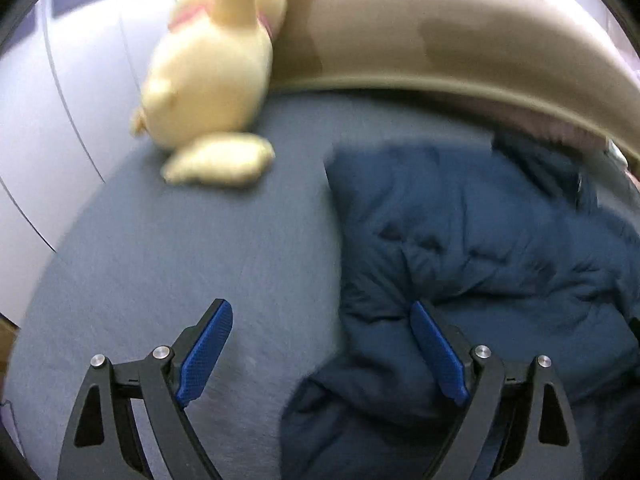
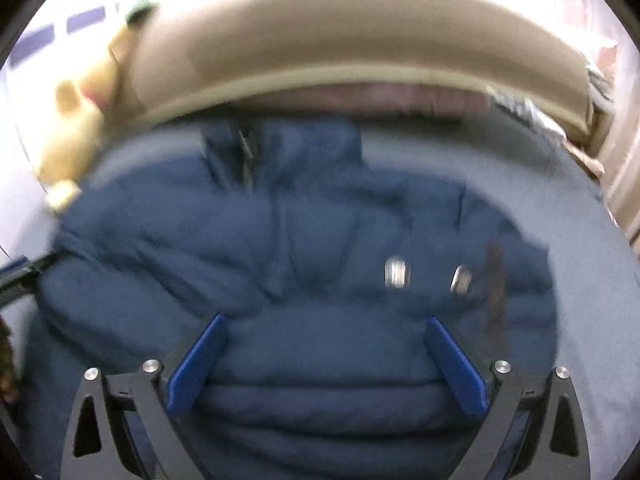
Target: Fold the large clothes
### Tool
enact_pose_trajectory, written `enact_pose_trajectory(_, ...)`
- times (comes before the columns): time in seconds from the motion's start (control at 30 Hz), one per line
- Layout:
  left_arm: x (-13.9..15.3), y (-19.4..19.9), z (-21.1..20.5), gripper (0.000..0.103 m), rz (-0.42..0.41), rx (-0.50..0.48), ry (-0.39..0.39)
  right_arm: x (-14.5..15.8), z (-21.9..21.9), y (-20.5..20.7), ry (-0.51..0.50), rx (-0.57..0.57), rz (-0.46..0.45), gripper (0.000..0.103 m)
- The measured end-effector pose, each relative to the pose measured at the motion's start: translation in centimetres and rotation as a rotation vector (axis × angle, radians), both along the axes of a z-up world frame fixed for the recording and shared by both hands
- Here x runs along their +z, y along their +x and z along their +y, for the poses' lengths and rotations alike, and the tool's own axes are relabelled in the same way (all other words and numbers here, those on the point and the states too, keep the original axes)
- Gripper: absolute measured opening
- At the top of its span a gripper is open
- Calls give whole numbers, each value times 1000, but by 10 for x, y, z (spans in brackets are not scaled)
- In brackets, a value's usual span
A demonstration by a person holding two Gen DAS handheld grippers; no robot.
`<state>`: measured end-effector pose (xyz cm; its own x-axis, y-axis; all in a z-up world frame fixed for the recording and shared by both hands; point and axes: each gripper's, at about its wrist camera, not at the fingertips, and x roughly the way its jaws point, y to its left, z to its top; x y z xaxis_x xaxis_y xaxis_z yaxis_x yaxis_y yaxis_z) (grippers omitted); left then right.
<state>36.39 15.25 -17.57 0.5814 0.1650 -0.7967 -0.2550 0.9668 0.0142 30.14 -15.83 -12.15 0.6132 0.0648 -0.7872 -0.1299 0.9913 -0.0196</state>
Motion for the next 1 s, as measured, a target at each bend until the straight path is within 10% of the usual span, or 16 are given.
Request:
enact_pose_trajectory(0.23, -8, 1, -4, 93, 12, 9, 11, -14, -7, 8, -7, -43, 25, 103)
enact_pose_trajectory(0.57, 65, 10, -63, 93, -141, -104, 37, 47, -34, 38, 68, -105, -76, 103)
enact_pose_trajectory(1.0, 8, 28, -121, 93, -41, -180, 94, -17, -56, 70, 39, -193, 9, 103)
